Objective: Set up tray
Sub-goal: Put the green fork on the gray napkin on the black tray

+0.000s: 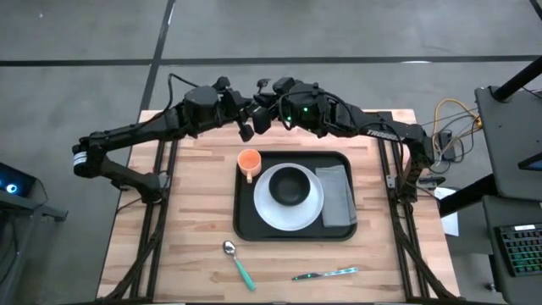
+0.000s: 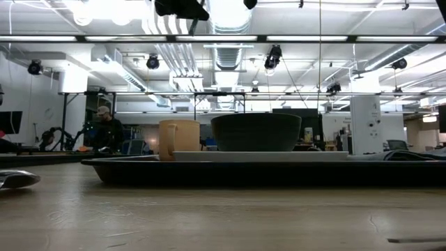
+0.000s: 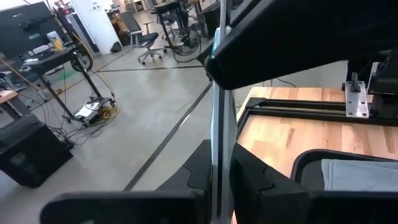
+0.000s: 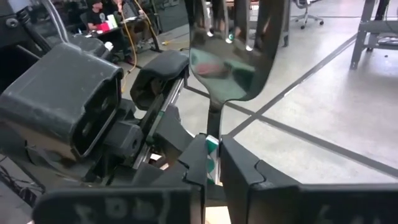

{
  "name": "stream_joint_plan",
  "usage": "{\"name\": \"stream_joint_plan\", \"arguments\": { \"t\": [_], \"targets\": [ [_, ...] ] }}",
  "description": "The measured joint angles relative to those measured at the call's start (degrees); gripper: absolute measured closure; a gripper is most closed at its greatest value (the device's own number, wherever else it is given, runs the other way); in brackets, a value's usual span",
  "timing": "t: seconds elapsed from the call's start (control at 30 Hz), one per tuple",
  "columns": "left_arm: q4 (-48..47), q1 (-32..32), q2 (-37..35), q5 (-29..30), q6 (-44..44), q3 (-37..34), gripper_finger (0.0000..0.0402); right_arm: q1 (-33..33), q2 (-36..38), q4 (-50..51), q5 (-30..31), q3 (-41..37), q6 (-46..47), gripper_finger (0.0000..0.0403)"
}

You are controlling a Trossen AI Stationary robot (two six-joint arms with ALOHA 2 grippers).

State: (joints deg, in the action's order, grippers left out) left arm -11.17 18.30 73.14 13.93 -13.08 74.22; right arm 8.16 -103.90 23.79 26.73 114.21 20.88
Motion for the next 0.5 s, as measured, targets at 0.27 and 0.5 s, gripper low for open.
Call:
{"name": "stream_joint_plan", "arguments": {
  "t": [0.27, 0.5],
  "targets": [
    [0.6, 0.0, 0.0, -0.5, 0.0, 0.0, 0.0341, 0.2, 0.0, 0.1, 0.3, 0.0, -0.9, 0.0389],
    [-1.2, 0.0, -0.1, -2.0, 0.0, 0.0, 0.0265, 0.1, 0.4, 4.0, 2.2, 2.0, -1.6, 0.039]
  ]
}}
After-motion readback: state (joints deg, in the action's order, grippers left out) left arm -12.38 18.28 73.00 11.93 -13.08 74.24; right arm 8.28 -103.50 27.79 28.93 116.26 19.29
